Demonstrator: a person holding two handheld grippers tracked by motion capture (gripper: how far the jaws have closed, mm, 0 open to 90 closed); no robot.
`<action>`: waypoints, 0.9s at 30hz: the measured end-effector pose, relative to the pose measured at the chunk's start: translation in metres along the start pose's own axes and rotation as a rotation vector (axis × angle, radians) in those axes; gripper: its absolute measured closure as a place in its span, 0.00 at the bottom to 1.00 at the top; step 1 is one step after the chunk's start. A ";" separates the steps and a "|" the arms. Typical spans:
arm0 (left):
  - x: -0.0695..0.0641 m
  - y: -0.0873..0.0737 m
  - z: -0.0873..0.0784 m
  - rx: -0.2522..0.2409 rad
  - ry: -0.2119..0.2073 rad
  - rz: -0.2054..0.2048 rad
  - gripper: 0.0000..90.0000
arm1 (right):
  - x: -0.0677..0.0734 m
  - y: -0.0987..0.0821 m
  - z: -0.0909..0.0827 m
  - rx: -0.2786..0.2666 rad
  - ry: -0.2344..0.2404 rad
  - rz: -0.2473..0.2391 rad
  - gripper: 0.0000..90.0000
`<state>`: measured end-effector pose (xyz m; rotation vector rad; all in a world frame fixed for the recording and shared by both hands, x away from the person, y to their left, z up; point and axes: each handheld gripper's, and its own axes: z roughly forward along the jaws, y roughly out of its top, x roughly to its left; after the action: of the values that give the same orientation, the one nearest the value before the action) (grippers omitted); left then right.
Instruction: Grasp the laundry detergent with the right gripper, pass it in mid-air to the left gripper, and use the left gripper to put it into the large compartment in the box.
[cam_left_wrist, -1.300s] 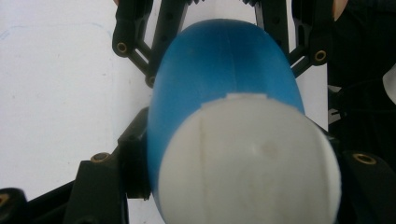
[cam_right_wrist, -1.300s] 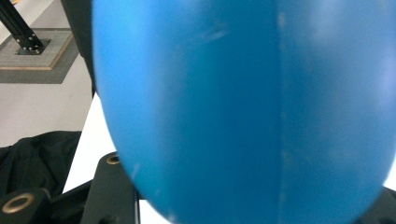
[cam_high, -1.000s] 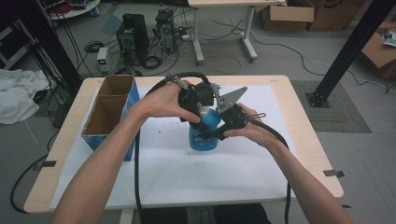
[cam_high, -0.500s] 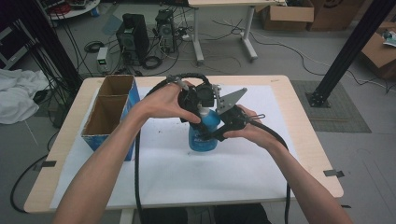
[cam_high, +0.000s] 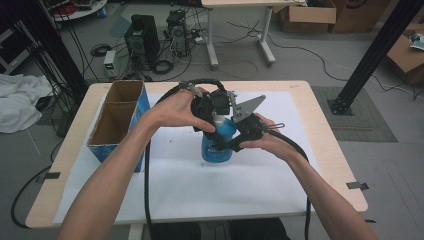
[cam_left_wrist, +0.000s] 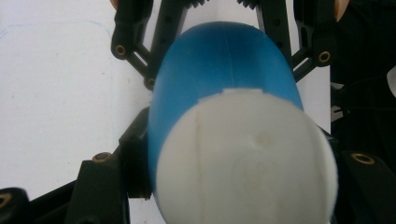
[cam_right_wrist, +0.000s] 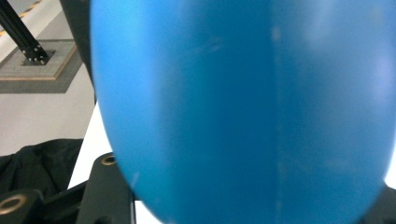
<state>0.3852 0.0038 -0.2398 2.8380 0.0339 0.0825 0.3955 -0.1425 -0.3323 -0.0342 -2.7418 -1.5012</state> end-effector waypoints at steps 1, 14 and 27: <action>0.000 0.000 0.000 0.000 0.000 0.004 0.42 | 0.000 0.000 -0.001 -0.005 0.000 0.002 0.44; -0.002 0.000 0.002 0.007 -0.005 0.006 0.42 | -0.001 -0.002 -0.001 -0.008 0.004 0.013 0.38; -0.003 -0.004 -0.004 -0.010 -0.004 -0.013 0.42 | -0.001 -0.007 -0.003 0.035 -0.013 0.041 0.25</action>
<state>0.3823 0.0085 -0.2370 2.8278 0.0509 0.0737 0.3960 -0.1490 -0.3366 -0.0998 -2.7586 -1.4475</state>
